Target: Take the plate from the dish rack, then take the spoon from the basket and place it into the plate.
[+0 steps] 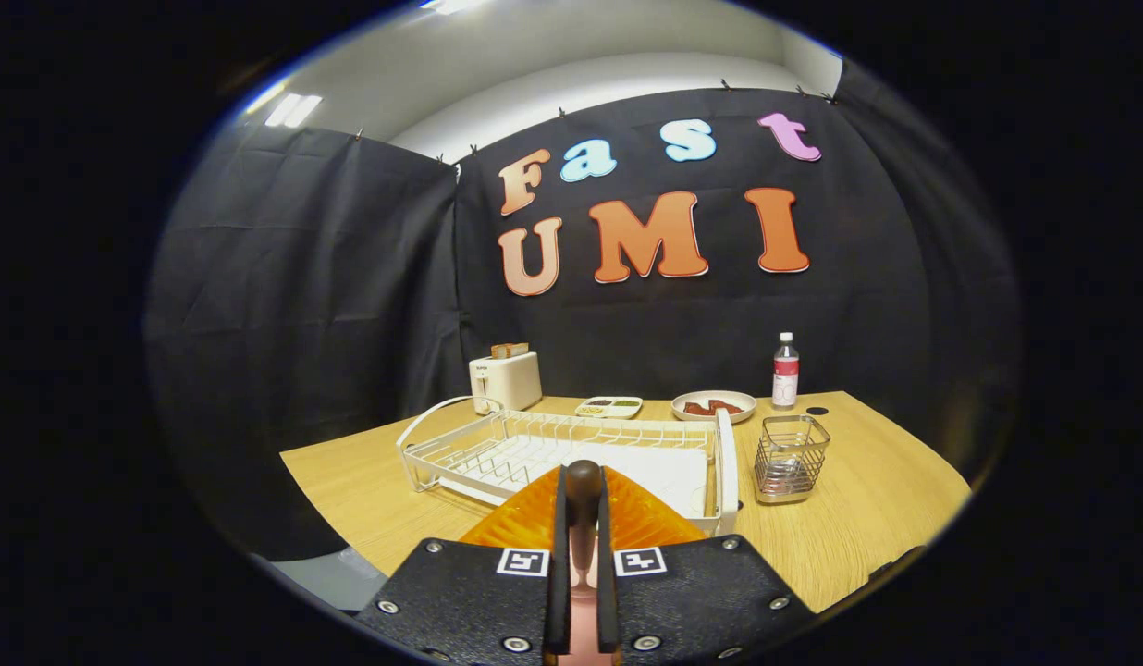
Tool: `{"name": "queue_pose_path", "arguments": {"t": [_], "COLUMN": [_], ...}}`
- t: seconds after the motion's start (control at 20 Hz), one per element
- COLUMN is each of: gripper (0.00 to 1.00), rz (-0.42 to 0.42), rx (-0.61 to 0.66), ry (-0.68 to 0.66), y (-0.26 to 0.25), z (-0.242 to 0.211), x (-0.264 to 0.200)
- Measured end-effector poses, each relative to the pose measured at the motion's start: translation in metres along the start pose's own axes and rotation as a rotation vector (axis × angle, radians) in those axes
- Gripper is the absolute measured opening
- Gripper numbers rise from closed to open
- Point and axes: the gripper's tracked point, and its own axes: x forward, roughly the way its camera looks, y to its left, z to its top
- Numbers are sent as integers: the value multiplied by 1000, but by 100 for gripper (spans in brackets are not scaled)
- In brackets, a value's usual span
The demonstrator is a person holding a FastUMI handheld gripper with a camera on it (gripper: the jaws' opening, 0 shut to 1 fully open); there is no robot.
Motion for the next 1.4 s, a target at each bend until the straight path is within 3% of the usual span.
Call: {"name": "queue_pose_path", "arguments": {"t": [0.25, 0.75, 1.15, 1.4], "gripper": [12, 12, 23, 33], "rz": [24, 37, 24, -44], "rx": [74, 41, 33, 73], "ry": [20, 153, 172, 125], "y": [-16, -8, 2, -4], "z": [-10, -61, -61, -33], "x": [-12, -18, -16, -15]}}
